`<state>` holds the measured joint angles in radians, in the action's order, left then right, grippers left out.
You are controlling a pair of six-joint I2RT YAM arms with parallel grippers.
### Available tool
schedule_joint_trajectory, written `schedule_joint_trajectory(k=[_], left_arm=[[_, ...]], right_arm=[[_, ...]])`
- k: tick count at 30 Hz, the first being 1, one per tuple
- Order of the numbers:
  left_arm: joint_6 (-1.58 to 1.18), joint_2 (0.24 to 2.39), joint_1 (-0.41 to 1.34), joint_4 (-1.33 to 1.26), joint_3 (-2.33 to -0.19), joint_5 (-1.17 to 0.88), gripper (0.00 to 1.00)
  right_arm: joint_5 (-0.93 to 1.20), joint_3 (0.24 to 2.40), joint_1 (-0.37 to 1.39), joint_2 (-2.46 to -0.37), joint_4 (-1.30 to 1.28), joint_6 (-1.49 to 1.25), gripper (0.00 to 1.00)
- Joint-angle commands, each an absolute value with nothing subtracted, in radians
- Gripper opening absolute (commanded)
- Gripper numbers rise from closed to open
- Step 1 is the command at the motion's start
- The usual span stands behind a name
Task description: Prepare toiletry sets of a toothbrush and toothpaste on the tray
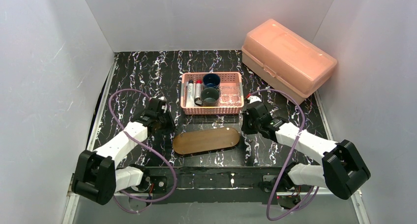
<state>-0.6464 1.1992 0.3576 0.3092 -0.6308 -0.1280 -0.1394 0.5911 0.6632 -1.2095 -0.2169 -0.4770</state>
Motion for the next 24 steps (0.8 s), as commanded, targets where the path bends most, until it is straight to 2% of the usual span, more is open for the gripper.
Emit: schedule_joint_trajectory(k=[1,5,12,20,24], left_arm=[[-0.628,1.114,0.363,0.413,-0.693,-0.056,0.08],[-0.619,1.058,0.363,0.46,-0.723,-0.05,0.14],[-0.56,0.965,0.362,0.585,-0.805,-0.035,0.2],[-0.466,0.901,0.362,0.687,-0.875,-0.037,0.34],[-0.433,0.869,0.362,0.709,-0.872,-0.018,0.44]], right_arm=[[-0.195,0.684,0.669,-1.232,-0.228,-0.44,0.17],[-0.197,0.729,0.669,-1.286,-0.211,-0.428,0.18],[-0.187,0.776,0.669,-1.394,-0.155,-0.429,0.18],[-0.14,0.782,0.67,-1.476,-0.094,-0.433,0.17],[-0.125,0.764,0.679,-1.486,-0.075,-0.436,0.17]])
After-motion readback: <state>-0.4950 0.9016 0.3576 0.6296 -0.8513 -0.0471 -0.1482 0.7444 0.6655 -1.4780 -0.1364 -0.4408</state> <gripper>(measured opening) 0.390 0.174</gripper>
